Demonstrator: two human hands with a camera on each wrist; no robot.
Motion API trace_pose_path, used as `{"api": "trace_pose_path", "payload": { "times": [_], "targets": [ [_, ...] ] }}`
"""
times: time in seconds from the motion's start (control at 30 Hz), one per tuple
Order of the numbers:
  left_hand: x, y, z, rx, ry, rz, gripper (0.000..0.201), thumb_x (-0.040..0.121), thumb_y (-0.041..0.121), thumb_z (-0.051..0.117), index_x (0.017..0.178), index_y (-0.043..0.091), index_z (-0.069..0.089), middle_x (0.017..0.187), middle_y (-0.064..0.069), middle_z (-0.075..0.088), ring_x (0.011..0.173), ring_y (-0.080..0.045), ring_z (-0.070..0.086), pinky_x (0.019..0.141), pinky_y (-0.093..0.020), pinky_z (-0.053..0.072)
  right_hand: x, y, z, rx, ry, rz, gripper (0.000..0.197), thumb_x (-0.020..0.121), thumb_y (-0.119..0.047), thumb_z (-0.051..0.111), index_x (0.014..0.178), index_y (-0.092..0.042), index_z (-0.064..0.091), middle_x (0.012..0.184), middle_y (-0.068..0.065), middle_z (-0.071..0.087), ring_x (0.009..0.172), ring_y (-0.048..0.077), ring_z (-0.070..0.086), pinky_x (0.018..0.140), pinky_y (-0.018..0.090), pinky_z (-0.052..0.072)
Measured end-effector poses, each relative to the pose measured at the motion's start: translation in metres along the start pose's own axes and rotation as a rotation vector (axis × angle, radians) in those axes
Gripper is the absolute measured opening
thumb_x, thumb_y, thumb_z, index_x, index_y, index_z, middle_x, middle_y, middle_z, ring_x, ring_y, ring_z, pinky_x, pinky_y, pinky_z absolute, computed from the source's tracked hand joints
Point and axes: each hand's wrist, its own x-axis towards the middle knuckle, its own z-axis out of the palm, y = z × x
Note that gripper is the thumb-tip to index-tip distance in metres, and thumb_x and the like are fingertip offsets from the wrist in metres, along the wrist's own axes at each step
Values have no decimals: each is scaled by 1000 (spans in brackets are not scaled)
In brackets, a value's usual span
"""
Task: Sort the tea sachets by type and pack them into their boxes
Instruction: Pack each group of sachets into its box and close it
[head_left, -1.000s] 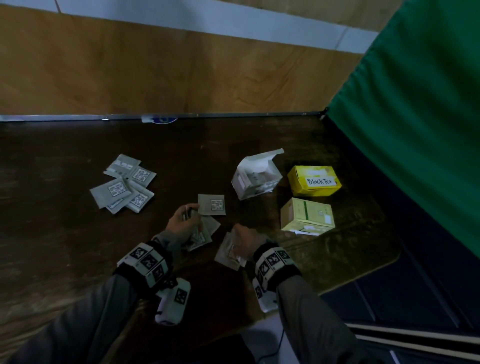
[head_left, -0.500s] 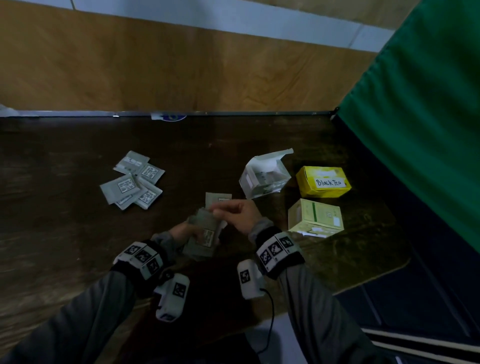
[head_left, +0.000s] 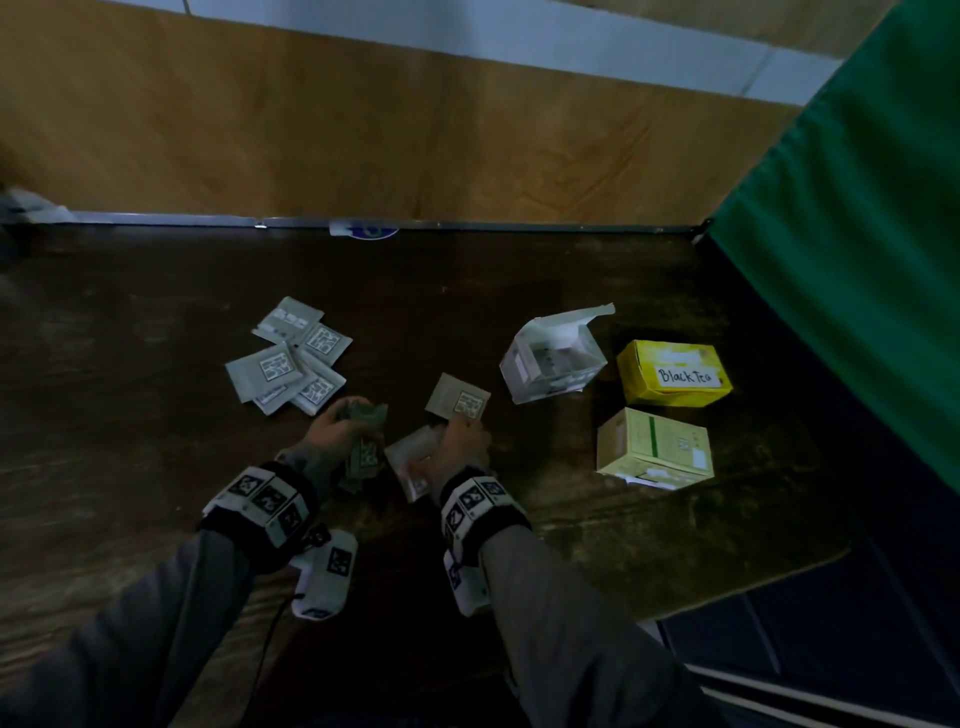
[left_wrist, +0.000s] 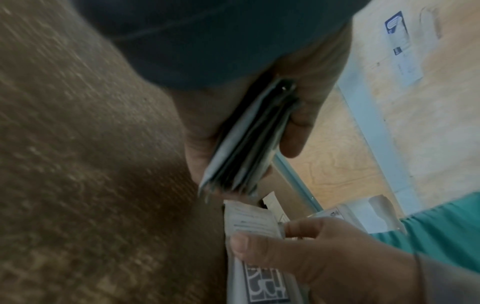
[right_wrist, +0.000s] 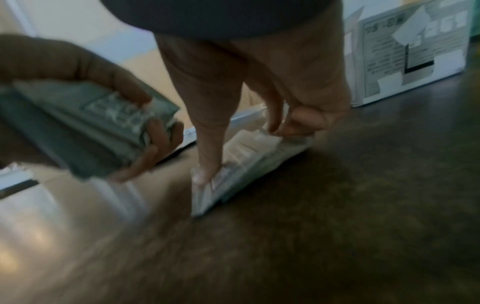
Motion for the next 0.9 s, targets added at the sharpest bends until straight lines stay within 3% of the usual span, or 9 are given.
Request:
{"api": "trace_pose_path", "payload": {
  "times": [0.13, 0.23, 0.37, 0.47, 0.53, 0.6, 0.63, 0.77, 0.9],
  "targets": [
    [-2, 3, 1, -60, 47, -24, 31, 87, -11, 47, 86, 20, 52, 80, -10, 51, 67, -23, 51, 53, -34, 47, -4, 1, -7, -58, -76, -9, 44, 83, -35, 63, 121, -17, 51, 132, 8, 42, 123, 32, 37, 102, 48, 38],
    [1, 0, 1, -97, 60, -26, 35, 84, -12, 50, 105, 16, 52, 84, -11, 54, 69, -24, 53, 60, -37, 45, -11, 8, -18, -22, -155, -78, 34, 90, -29, 55, 118, -8, 54, 125, 12, 52, 118, 31, 49, 97, 41, 44],
    [0, -1, 5, -139, 44, 7, 43, 83, -6, 57, 120, 16, 53, 92, -12, 56, 71, -25, 54, 59, -37, 45, -17, 22, -41, 558, -197, -9, 26, 91, -16, 57, 116, -12, 58, 116, 5, 60, 103, 19, 58, 81, 29, 49],
    [-11, -2, 18, -200, -55, 1, 40, 85, 12, 62, 123, 18, 50, 103, -10, 58, 81, -25, 57, 60, -37, 48, -19, 34, -48, 1070, -188, 33, 30, 88, -6, 59, 118, -10, 58, 117, 12, 65, 103, 25, 64, 91, 42, 52],
    [-19, -4, 30, -221, -124, 92, 64, 70, 30, 77, 126, 20, 48, 114, -11, 58, 87, -23, 60, 62, -36, 52, -22, 37, -52, 1260, -216, 50, 31, 89, -3, 57, 120, -5, 58, 113, 15, 66, 99, 28, 66, 82, 40, 56],
    [-19, -5, 41, -173, -152, 239, 93, 38, 41, 89, 121, 28, 49, 115, -6, 59, 96, -20, 61, 72, -36, 54, -26, 38, -56, 1280, -242, 49, 30, 89, -4, 57, 119, -5, 59, 109, 13, 67, 93, 24, 67, 69, 34, 56],
    [-18, -5, 46, -157, -162, 294, 95, 33, 37, 90, 119, 32, 50, 114, -5, 60, 99, -18, 61, 73, -34, 55, -27, 38, -55, 1268, -234, 40, 30, 89, -5, 57, 120, -5, 59, 109, 13, 67, 92, 24, 67, 68, 32, 56],
    [-20, 3, 63, -153, -229, 449, 73, 49, 22, 75, 118, 29, 52, 109, -5, 63, 97, -15, 65, 75, -31, 56, -31, 38, -43, 1196, -191, -15, 27, 92, -14, 55, 118, -10, 60, 107, 11, 68, 96, 25, 65, 74, 35, 54],
    [-18, 10, 56, -297, -226, 326, 57, 55, 10, 63, 109, 27, 61, 110, -15, 60, 101, -33, 60, 91, -51, 49, -34, 35, -47, 977, -204, -39, 29, 94, -27, 49, 122, -18, 54, 118, 8, 63, 106, 24, 61, 95, 45, 48]
  ]
}}
